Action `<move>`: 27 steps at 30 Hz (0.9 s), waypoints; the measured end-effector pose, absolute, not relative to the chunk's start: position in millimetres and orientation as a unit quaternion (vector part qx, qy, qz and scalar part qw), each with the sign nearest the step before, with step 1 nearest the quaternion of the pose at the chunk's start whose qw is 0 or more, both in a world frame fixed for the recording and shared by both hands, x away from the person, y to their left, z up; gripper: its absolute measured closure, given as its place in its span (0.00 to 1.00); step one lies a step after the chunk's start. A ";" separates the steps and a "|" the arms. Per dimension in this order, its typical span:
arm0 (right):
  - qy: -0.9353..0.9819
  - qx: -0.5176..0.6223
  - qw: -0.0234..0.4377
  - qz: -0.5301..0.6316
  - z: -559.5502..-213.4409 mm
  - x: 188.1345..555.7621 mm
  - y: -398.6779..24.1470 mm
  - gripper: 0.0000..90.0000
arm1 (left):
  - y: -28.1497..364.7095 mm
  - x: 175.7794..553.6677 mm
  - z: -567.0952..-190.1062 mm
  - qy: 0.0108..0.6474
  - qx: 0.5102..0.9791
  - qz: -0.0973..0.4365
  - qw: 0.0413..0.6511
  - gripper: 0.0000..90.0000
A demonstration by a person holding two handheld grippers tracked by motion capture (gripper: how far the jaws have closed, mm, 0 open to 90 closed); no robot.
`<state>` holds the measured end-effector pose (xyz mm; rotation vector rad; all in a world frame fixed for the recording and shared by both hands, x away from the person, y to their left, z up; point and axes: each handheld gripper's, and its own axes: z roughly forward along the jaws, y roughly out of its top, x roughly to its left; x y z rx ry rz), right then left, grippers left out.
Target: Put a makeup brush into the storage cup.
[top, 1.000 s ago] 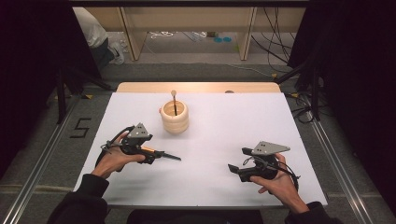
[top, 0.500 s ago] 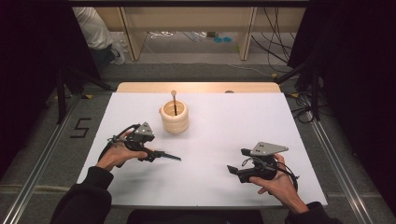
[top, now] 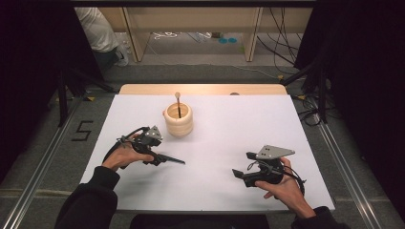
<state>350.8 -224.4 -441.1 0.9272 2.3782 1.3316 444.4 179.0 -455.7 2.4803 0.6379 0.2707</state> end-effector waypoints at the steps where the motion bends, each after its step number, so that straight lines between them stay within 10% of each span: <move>1: 0.819 0.319 0.131 0.459 -441.1 350.9 -224.4 0.19 | 178.7 445.0 -456.4 0.237 0.926 0.100 0.276 0.30; 27: 0.820 0.319 0.131 0.457 -441.7 351.1 -224.7 0.20 | 176.0 450.5 -465.9 0.244 0.939 0.070 0.231 0.55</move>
